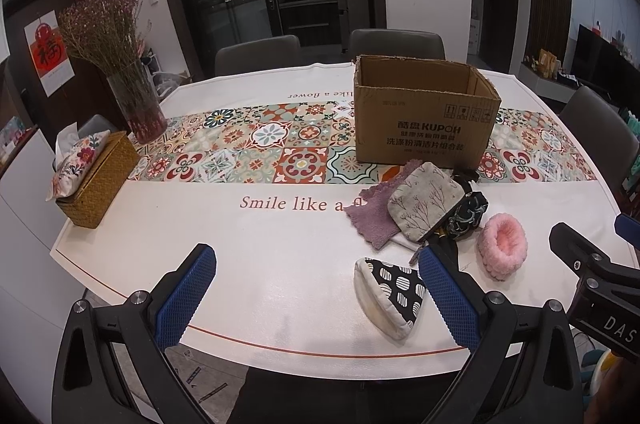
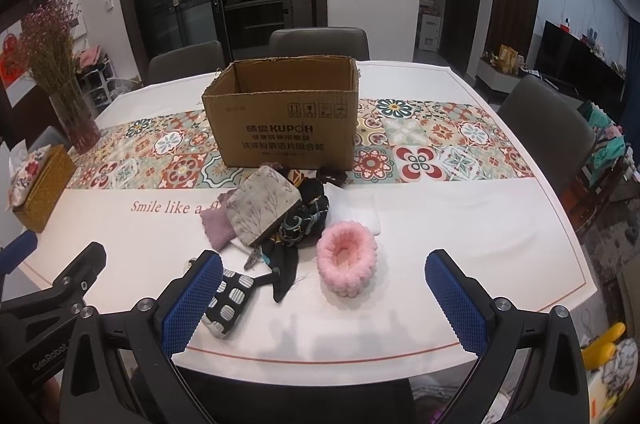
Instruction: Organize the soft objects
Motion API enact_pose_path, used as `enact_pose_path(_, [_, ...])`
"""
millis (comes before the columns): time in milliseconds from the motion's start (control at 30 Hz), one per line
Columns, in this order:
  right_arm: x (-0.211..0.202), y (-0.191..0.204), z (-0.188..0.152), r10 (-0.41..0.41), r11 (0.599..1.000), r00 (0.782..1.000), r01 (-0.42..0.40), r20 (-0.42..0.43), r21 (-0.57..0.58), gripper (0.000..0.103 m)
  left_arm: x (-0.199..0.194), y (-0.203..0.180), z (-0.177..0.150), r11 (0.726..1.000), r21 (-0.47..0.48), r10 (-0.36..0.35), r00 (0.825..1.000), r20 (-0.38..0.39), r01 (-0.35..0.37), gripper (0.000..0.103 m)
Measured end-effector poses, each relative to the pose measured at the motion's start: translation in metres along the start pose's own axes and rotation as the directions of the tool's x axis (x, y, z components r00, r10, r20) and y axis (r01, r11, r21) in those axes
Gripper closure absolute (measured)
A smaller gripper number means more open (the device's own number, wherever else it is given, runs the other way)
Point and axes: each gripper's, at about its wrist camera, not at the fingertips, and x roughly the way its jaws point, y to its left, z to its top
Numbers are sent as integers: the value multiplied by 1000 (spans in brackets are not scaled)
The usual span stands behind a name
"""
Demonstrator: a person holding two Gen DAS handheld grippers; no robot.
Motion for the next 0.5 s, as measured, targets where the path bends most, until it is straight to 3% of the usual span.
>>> enact_pose_path(500, [0, 0, 0, -1, 1000, 1000, 1, 0, -2, 1, 0, 1, 0, 1000, -1, -2, 1000, -1, 2, 0])
